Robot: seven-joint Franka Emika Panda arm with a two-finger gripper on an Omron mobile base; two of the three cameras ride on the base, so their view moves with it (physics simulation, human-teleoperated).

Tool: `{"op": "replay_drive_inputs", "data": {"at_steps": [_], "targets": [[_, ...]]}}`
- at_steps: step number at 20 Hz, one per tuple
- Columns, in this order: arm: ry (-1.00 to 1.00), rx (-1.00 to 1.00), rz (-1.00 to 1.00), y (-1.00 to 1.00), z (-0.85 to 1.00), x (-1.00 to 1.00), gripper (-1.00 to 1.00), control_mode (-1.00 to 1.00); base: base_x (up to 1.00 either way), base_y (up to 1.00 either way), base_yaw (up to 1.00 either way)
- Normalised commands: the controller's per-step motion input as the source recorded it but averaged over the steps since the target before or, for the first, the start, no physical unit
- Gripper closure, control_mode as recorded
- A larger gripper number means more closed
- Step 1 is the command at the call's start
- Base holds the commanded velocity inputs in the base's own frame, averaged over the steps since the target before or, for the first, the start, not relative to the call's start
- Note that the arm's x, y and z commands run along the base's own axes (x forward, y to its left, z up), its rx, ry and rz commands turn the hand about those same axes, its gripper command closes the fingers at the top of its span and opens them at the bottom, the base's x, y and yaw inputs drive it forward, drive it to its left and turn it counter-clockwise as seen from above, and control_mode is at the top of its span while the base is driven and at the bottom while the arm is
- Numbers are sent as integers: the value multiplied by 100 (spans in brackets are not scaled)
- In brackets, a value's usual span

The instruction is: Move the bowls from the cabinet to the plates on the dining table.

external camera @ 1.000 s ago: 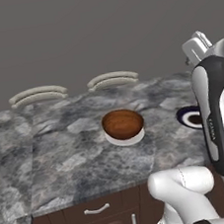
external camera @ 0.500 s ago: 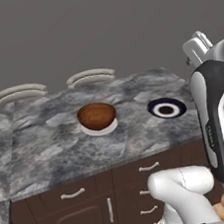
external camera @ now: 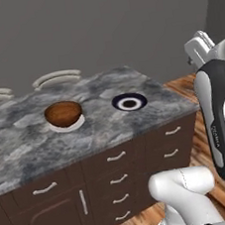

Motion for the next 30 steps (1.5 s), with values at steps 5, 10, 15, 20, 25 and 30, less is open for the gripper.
{"op": "replay_drive_inputs", "data": {"at_steps": [5, 10, 15, 20, 25, 30], "targets": [[0, 0, 0, 0, 0, 0, -100, 100, -7, 1, -49], [0, 0, 0, 0, 0, 0, -100, 100, -7, 1, -49], [0, 0, 0, 0, 0, 0, -100, 100, -4, 0, -49], [0, 0, 0, 0, 0, 0, -100, 100, -4, 0, -49], [0, 0, 0, 0, 0, 0, -100, 100, -4, 0, -49], [0, 0, 0, 0, 0, 0, -100, 100, -4, 0, -49]]}}
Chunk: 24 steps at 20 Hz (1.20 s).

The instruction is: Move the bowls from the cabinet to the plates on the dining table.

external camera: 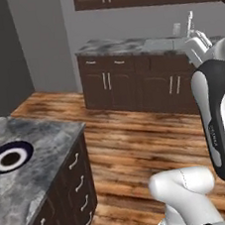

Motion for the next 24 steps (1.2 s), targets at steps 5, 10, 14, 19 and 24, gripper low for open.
{"op": "replay_drive_inputs", "data": {"at_steps": [5, 10, 14, 19, 24], "targets": [[0, 0, 0, 0, 0, 0, -100, 100, -2, 0, -49], [0, 0, 0, 0, 0, 0, -100, 100, 0, 0, -50], [0, 0, 0, 0, 0, 0, -100, 100, 0, 0, -50], [0, 0, 0, 0, 0, 0, -100, 100, 0, 0, -50], [0, 0, 0, 0, 0, 0, -100, 100, 0, 0, -50]]}}
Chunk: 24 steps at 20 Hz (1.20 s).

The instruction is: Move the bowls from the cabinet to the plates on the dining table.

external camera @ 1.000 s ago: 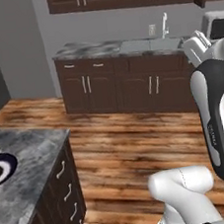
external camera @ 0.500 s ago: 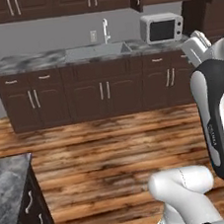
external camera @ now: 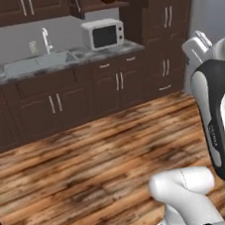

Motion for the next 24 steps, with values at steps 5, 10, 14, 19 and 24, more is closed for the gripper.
{"op": "replay_drive_inputs", "data": {"at_steps": [5, 10, 14, 19, 24], "targets": [[0, 0, 0, 0, 0, 0, -100, 100, 7, 9, -47], [0, 0, 0, 0, 0, 0, -100, 100, 74, 39, -22], [0, 0, 0, 0, 0, 0, -100, 100, 100, 11, 0], [0, 0, 0, 0, 0, 0, -100, 100, 100, -3, 2], [0, 0, 0, 0, 0, 0, -100, 100, 100, -6, 7]]}}
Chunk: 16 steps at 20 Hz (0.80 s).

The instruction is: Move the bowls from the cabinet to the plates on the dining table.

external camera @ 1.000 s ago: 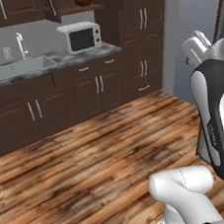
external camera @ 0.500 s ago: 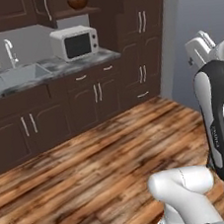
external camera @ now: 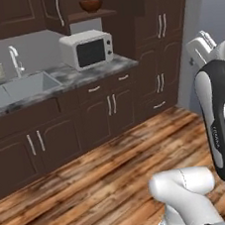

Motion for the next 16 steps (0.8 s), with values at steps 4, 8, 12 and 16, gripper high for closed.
{"op": "replay_drive_inputs", "data": {"at_steps": [4, 8, 12, 16], "targets": [[0, 0, 0, 0, 0, 0, -100, 100, 100, -12, 13], [0, 0, 0, 0, 0, 0, -100, 100, 100, -21, 17], [0, 0, 0, 0, 0, 0, -100, 100, 100, -29, 19], [0, 0, 0, 0, 0, 0, -100, 100, 100, -32, 19]]}}
